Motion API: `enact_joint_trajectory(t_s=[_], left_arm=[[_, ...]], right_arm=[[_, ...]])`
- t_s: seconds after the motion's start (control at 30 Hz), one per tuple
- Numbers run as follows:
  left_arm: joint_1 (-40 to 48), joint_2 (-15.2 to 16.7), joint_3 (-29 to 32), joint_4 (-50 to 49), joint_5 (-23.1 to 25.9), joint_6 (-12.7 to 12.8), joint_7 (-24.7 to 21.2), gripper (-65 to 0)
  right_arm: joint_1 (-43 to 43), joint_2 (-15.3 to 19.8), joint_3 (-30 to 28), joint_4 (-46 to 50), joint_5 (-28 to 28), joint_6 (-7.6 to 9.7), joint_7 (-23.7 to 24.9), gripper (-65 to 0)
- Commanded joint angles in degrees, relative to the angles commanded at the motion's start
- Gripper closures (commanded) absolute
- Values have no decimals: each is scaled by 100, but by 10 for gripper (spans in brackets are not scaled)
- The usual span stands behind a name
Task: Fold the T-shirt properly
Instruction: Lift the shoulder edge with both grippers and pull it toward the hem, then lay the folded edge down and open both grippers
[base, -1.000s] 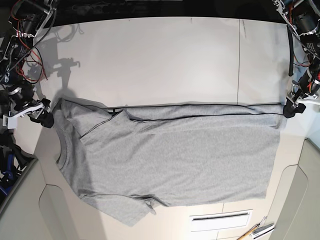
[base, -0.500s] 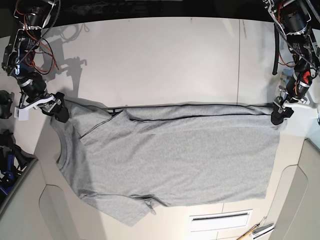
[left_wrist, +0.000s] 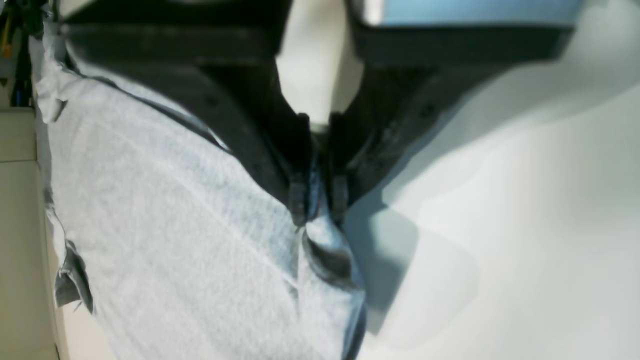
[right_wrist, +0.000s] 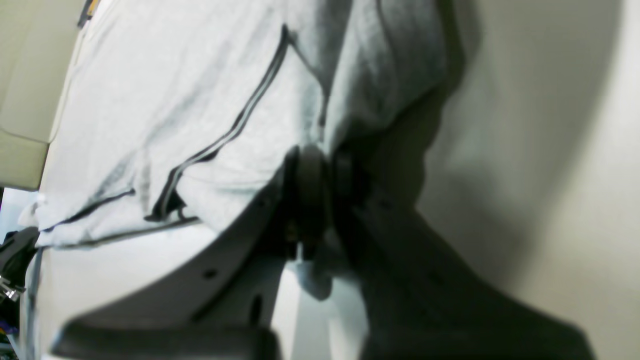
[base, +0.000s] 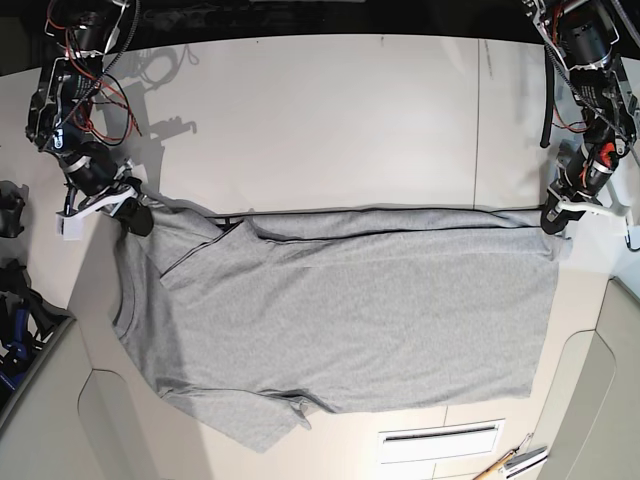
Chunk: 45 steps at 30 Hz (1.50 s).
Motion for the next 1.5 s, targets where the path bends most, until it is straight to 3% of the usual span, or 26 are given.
enact_joint_trajectory(t_s=[0.1,0.2,0.37,0.73,0.83,1.27,1.5], left_arm=[[4,-111,-15,127,-151,0,160,0],[39,-157,-17,503,-308,0,678,0],[463,-216,-17,1338,-369,0,951,0],[1766,-282,-254,2627,-533,0,1045,0],[2083,-280,-321,2841,-885,0,1314,0],[3650,-280,-323,3720,-1036,0,1440,0],[3781,-168,-321,3748,-1165,0,1451,0]], right_arm=[[-17,2,42,234,-2,-2,-125,0],[-31,4,201,507,24,-2,-621,0],[-380,116,356,1014,603,-2,-1202,0],[-2100,273,619,2507,887,-2,-1224,0],[-2494,275,761,2717,1051,0,-1281,0],[-3630,656,1263,2817,1462,0,-1403,0],[-3716,702,1300,2815,1499,-2,-1399,0]])
